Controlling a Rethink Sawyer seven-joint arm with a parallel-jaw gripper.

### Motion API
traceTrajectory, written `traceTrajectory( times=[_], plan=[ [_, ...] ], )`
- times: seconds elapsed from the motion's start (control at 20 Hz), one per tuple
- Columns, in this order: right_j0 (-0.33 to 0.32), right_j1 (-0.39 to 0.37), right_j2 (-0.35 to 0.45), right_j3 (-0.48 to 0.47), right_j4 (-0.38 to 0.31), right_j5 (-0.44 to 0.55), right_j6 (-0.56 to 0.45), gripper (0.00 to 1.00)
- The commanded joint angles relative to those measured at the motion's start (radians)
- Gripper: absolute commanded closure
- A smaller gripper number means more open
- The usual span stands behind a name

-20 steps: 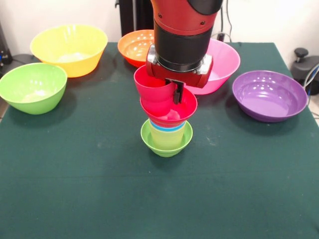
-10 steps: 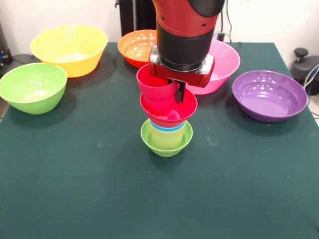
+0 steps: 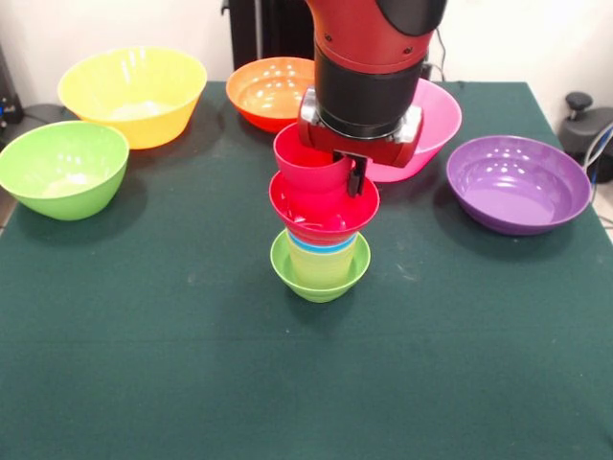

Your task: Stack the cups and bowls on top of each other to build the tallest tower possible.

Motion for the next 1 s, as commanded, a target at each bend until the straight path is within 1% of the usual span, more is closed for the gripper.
traceTrajectory(
  times=[0.05, 0.35, 0.75, 1.0],
  plan=[
    [0.023, 0.029, 0.076, 0.089, 0.014, -0.105, 0.147, 1.00],
    [0.025, 0.032, 0.073, 0.090, 0.011, -0.134, 0.147, 1.00],
    [0.036, 0.002, 0.065, 0.157, 0.004, -0.196, 0.149, 1.00],
    [0.043, -0.004, 0.062, 0.177, 0.010, -0.200, 0.158, 1.00]
  ],
)
